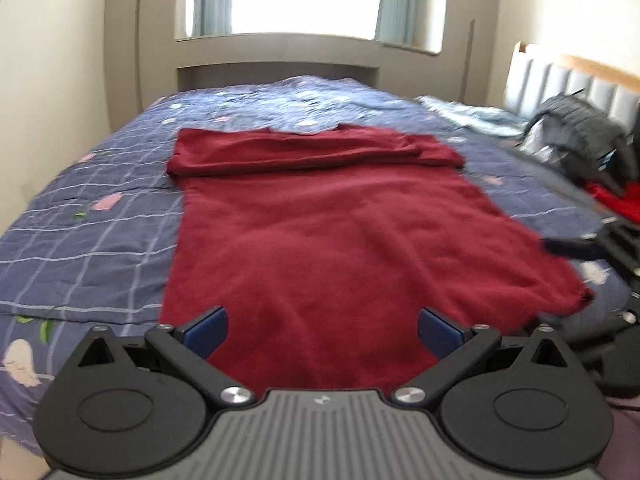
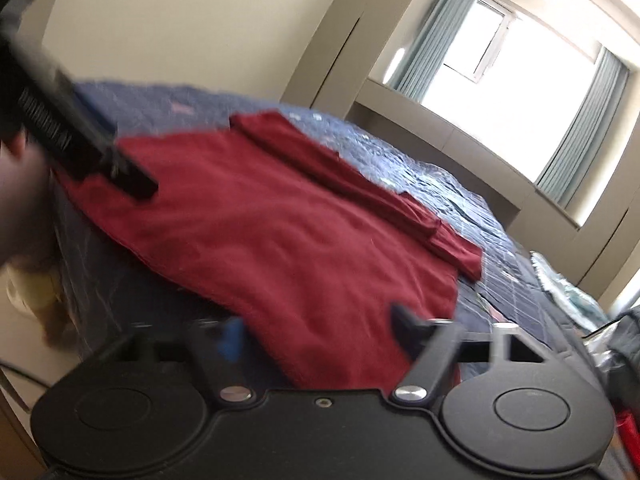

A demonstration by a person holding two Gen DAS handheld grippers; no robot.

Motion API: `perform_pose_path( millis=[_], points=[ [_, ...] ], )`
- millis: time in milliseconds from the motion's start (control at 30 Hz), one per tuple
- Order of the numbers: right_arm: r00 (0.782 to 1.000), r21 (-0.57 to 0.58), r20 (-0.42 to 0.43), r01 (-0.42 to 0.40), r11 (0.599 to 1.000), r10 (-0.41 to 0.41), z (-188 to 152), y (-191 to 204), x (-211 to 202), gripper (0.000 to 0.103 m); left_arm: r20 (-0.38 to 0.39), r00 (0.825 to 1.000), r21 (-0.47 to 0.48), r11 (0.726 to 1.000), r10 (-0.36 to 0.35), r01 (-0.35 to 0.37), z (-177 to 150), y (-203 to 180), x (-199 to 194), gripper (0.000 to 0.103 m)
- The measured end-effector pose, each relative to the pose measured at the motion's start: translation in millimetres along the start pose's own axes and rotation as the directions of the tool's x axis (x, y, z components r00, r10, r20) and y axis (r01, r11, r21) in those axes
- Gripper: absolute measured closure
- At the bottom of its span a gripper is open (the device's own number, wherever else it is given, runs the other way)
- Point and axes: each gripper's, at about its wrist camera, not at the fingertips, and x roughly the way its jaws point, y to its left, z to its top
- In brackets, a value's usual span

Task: Fold small clothes
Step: 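Close the right gripper on the sweater side edge while the left gripper grasps it too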

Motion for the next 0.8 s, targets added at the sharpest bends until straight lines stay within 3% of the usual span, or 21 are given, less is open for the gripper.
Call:
perform_pose_path(
  millis=[100,233,500,667,733,800],
  points=[
    [0.998,0.043,0.005,-0.064,0.997,0.064,10.8,-10.9,2.4,0.078,0.034,0.995,0.01,0.996,-0.09,0.089,-1.4,1.2,-8.6,0.0],
    [0.988,0.145,0.017,-0.151,0.978,0.15,24.8,-31.8,4.9,0.082,0.04,0.994,0.116,0.989,-0.098,0.092,-6.1,-9.7,-8.3,0.0],
    [0.976,0.343,0.057,-0.219,0.914,0.212,43.5,-69.9,8.2,0.087,0.002,0.998,0.276,0.96,0.057,-0.056,-11.0,-33.1,20.0,0.0],
    [0.974,0.388,0.063,-0.225,0.894,0.218,47.4,-79.2,6.8,0.087,0.074,0.978,0.329,0.921,0.197,-0.21,-4.4,-32.1,26.1,0.004],
    [0.971,0.413,0.06,-0.236,0.88,0.233,48.9,-82.0,7.5,0.087,0.087,0.979,0.341,0.918,0.184,-0.203,-1.1,-30.8,23.6,0.004],
    [0.968,0.425,0.055,-0.243,0.872,0.244,51.4,-83.1,9.0,0.087,0.097,0.988,0.359,0.922,0.12,-0.147,-1.0,-34.6,18.6,0.003]
  ],
)
